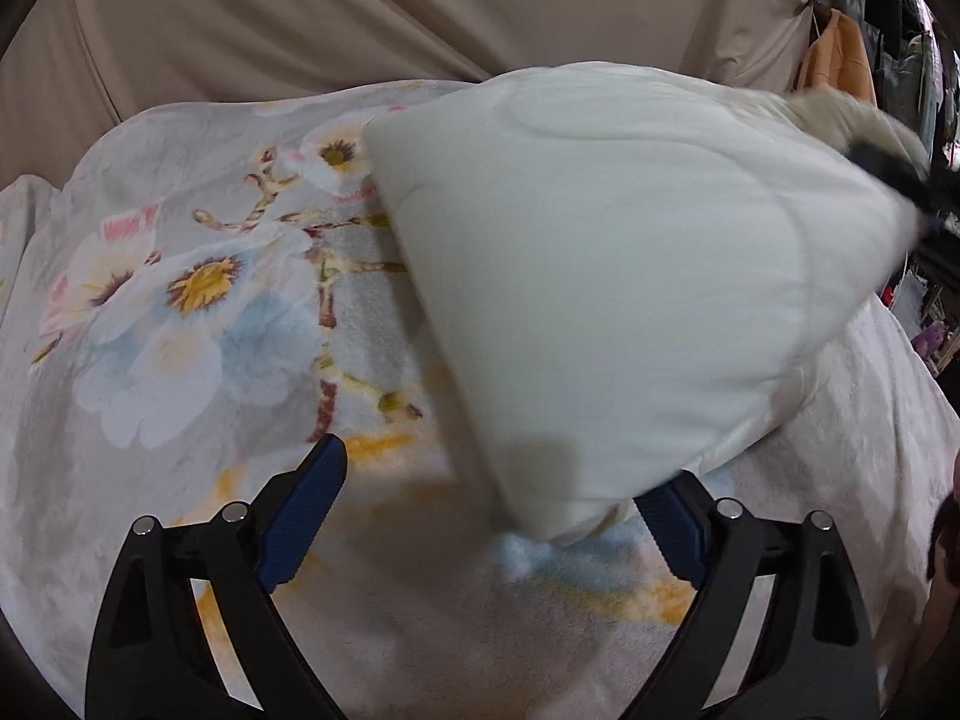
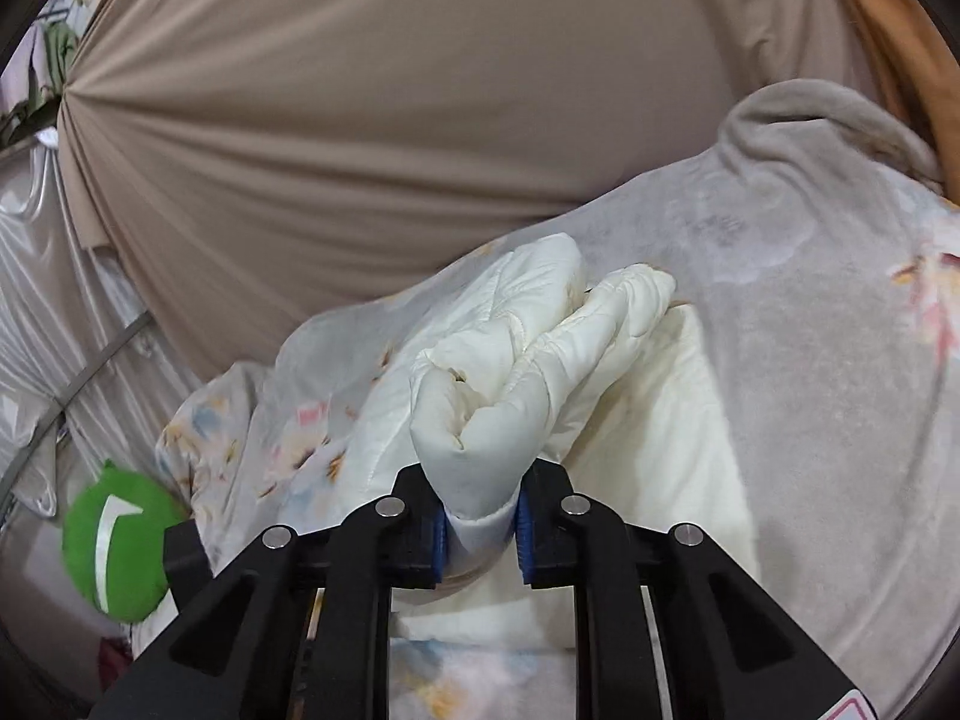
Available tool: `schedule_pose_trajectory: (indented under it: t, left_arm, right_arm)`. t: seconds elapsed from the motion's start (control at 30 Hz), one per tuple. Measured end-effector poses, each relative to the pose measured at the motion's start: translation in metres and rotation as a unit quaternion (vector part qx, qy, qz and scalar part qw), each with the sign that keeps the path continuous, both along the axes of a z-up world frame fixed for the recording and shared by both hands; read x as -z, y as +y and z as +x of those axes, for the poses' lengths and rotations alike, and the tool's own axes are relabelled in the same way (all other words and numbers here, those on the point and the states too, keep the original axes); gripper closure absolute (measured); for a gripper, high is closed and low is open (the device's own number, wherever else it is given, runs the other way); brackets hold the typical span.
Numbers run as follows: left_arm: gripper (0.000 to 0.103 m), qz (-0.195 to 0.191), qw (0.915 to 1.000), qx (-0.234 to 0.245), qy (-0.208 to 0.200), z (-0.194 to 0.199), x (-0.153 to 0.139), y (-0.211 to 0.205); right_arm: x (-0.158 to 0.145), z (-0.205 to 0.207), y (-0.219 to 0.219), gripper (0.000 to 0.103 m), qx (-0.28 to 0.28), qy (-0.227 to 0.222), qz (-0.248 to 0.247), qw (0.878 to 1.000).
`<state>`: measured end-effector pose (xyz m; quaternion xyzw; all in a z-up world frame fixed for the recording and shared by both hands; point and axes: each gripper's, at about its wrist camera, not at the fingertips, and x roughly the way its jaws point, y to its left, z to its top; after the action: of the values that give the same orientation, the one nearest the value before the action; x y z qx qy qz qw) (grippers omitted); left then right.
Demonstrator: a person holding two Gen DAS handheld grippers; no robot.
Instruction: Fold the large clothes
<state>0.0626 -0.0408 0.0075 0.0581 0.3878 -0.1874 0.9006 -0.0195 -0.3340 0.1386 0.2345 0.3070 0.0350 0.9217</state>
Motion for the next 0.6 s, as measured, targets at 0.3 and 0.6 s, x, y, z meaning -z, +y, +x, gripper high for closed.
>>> schedule_pose_trajectory:
  t: [0.3,0.6]
  left_arm:
    - [0.023,0.012,0.9989,0.044,0.013,-0.006,0.008,-0.016]
    - [0.015,-0.042,0.9921,0.069,-0.096,-0.035,-0.088,0.001]
  right_arm:
    - [0.104,-0.002,-0.059,0.087,0.042,0.119,0.032,0.992]
    - [0.072,-0.024,-0.064,0.054,0.043,0.092,0.058,0.993]
